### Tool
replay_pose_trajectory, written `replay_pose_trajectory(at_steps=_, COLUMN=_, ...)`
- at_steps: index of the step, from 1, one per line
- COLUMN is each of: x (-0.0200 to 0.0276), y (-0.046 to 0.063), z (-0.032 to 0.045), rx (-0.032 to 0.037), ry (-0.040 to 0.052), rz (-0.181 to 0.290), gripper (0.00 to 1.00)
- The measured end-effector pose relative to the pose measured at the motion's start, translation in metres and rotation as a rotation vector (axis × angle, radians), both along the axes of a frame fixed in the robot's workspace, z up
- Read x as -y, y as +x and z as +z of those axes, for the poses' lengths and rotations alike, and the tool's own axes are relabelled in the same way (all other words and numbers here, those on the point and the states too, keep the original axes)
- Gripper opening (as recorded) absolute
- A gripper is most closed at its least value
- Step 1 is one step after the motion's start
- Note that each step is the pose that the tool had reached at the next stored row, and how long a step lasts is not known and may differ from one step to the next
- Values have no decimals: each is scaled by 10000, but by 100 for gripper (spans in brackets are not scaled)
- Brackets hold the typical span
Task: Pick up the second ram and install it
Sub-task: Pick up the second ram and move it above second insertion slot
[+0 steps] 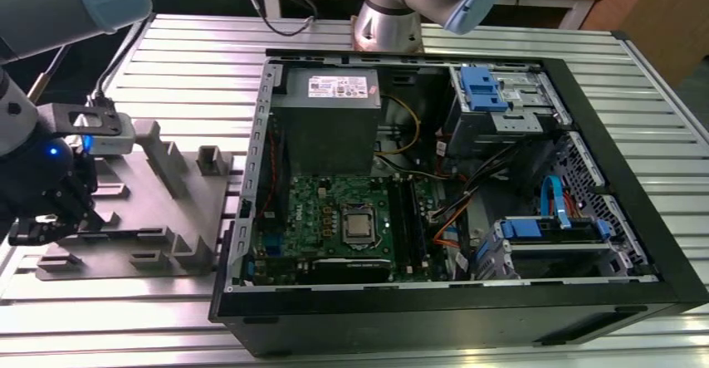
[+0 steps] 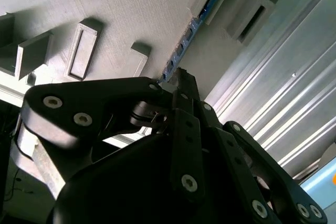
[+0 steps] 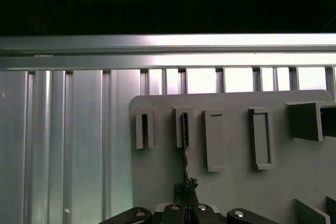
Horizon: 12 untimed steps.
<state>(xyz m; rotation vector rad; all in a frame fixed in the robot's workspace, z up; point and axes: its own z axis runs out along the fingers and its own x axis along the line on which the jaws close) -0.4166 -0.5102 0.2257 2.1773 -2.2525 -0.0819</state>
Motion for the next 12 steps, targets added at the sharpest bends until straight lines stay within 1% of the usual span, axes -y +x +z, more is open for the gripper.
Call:
replay_pose_trajectory(at_steps=4, x=0, y=0, z=-20, rx=0, ry=0, rz=0, gripper=7)
replay_pose_trajectory(at_steps=9, x=0, y=0, z=-75, rx=0, ry=0, rz=0, gripper=7)
replay_pose_trajectory(at_steps=12, x=0, y=0, z=-78, rx=-2, ry=-2, rz=0, gripper=7)
